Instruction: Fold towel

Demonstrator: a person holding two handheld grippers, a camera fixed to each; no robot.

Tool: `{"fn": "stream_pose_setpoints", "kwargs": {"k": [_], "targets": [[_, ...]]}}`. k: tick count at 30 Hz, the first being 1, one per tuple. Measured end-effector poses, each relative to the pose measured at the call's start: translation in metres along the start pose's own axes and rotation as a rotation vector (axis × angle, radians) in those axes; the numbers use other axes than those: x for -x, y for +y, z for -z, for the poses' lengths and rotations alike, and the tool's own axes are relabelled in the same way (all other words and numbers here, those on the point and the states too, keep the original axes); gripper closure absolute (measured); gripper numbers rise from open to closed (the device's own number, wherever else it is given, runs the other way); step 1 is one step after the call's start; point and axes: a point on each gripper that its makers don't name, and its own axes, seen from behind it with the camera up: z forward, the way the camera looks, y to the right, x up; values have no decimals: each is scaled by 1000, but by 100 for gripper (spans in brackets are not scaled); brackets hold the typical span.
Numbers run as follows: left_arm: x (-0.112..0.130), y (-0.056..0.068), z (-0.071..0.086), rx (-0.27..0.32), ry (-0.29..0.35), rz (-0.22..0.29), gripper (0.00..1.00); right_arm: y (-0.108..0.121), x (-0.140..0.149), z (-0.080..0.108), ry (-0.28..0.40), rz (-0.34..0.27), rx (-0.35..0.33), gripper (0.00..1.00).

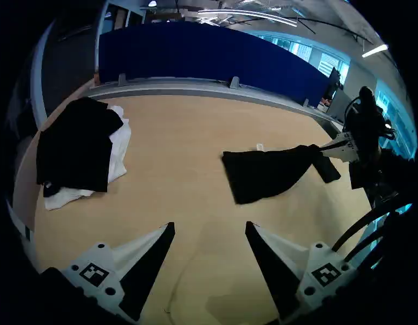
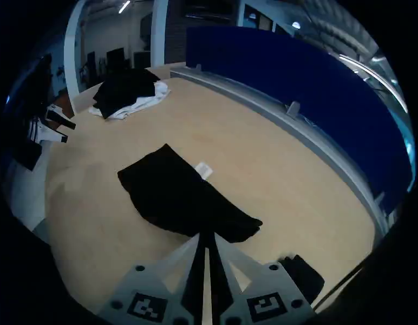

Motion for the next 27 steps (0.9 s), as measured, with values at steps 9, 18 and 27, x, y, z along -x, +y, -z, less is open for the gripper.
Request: {"fn": "stream_pose_setpoints", "kwargs": {"k": [9, 18, 27], "targets": [[-1, 2, 7, 9, 10, 11, 3, -3, -10, -5, -26, 32, -14, 96], [-3, 3, 16, 14, 29, 23, 3, -26, -46, -22, -57, 157, -65, 96], [-1, 6, 32, 9, 65, 56, 3, -83, -83, -63, -97, 344, -175, 96]]}}
